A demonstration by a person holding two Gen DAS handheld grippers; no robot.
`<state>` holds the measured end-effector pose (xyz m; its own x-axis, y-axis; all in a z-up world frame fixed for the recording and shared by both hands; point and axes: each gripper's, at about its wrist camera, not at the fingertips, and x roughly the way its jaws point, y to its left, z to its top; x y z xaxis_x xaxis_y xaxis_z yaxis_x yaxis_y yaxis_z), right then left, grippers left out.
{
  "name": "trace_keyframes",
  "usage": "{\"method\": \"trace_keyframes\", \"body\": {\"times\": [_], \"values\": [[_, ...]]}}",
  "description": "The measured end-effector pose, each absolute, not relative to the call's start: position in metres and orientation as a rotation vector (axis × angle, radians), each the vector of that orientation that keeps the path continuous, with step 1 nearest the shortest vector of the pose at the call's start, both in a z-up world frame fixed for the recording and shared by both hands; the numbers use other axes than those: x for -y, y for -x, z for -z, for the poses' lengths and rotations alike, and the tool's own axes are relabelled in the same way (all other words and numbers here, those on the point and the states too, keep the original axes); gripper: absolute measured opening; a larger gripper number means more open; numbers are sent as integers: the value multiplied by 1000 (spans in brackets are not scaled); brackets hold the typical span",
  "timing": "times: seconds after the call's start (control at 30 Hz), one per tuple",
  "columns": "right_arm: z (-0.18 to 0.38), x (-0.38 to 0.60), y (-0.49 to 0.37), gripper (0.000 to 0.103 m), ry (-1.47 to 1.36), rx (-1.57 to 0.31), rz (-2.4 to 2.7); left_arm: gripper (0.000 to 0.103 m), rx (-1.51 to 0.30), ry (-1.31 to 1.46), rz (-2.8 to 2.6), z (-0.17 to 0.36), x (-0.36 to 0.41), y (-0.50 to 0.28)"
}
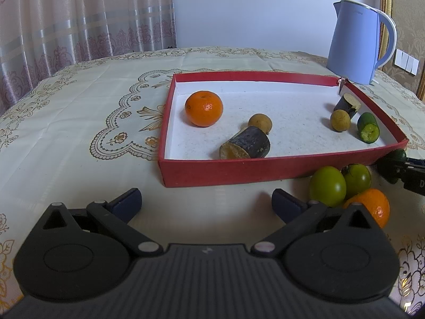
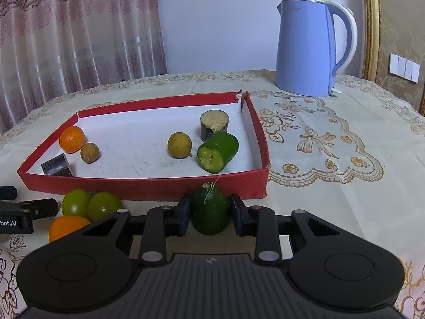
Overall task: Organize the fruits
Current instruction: 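Lift the green gourd piece into the tray and open the right gripper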
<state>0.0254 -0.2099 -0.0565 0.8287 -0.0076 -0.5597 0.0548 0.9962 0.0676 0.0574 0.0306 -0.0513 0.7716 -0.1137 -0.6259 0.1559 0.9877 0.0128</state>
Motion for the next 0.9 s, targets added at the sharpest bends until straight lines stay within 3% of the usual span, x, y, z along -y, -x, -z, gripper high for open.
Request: {"method": "trace_keyframes", "body": {"times": [0.57,0.9], "values": [[29,222,3,31,-51,-498,73,103,-673,-67,146,51,-31,-58],[11,197,-44,31,-6,-483,-28,103,-673,-66,146,52,-31,-58]]}}
